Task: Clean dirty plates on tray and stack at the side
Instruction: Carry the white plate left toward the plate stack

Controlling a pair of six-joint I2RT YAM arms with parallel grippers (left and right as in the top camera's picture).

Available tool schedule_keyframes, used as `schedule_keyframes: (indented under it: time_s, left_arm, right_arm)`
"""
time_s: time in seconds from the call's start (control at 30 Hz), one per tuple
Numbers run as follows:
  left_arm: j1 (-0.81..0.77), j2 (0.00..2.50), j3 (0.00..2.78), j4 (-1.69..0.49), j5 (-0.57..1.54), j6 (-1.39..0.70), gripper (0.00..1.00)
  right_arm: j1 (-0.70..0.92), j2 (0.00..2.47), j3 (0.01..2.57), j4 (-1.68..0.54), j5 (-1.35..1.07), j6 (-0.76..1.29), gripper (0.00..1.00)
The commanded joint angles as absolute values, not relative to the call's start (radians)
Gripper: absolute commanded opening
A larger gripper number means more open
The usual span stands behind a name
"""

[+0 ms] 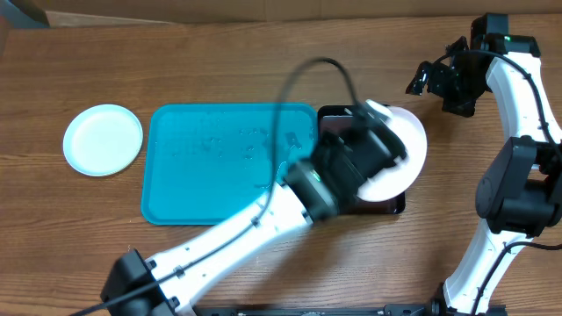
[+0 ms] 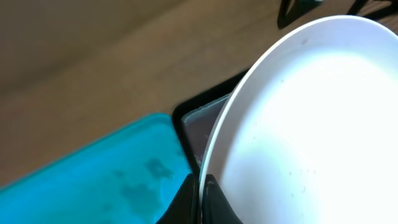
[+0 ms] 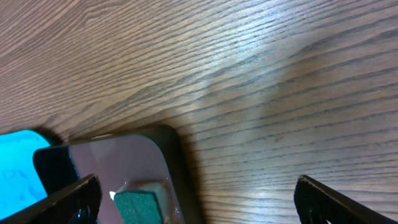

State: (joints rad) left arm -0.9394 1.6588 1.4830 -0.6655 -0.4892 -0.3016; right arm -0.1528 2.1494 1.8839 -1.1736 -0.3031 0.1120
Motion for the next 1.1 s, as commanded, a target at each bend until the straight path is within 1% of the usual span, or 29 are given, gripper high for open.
schedule_keyframes:
  time_s: [0.0,0.1,0.17,0.23,0.3,0.5,0.7,0.83,0.93,1.07]
  left_arm:
    - [-0.786,1.654,1.486,-0.67,-0.113,-0.407,0.04]
    - [-0.611,1.654,1.486,-0.71,0.119,-0.455,0.04]
    - [-0.494,1.655,1.486,-0.748,0.236,-0.479,0.04]
    - [-0.369,1.655,1.486,-0.787,0.328,-0.48,0.04]
    - [-0.266,1.655,1.486,-0.825,0.357,-0.48,0.04]
    - [0.043,1.655,1.486,-0.928,0.342,-0.451,0.04]
    - [0.29,1.661,1.478,-0.968,0.162,-0.442,0.04]
    - [0.413,1.661,1.452,-0.965,0.129,-0.448,0.04]
    - [0.496,1.662,1.422,-0.951,0.07,-0.501,0.04]
    - [0.582,1.662,1.375,-0.894,0.015,-0.521,0.04]
  right_arm:
    - [-0.154,2.123,1.898,-1.171,-0.304,0.117,1.0]
    - [-0.154,2.123,1.898,-1.171,-0.304,0.117,1.0]
    - [-0.154,2.123,1.898,-1.171,-0.304,0.117,1.0]
    - [-0.154,2.123,1.898,-1.171,-0.304,0.117,1.0]
    - [-0.154,2.123,1.898,-1.171,-0.304,0.117,1.0]
    - [-0.154,2.123,1.898,-1.171,-0.303,0.117,1.0]
    - [-0.154,2.123,1.898,-1.171,-0.304,0.117,1.0]
    - [-0.154,2.123,1.898,-1.171,-0.304,0.117,1.0]
    - [-0.154,2.123,1.898,-1.171,-0.304,0.117,1.0]
    - [-0.154,2.123,1.898,-1.171,-0.304,0.117,1.0]
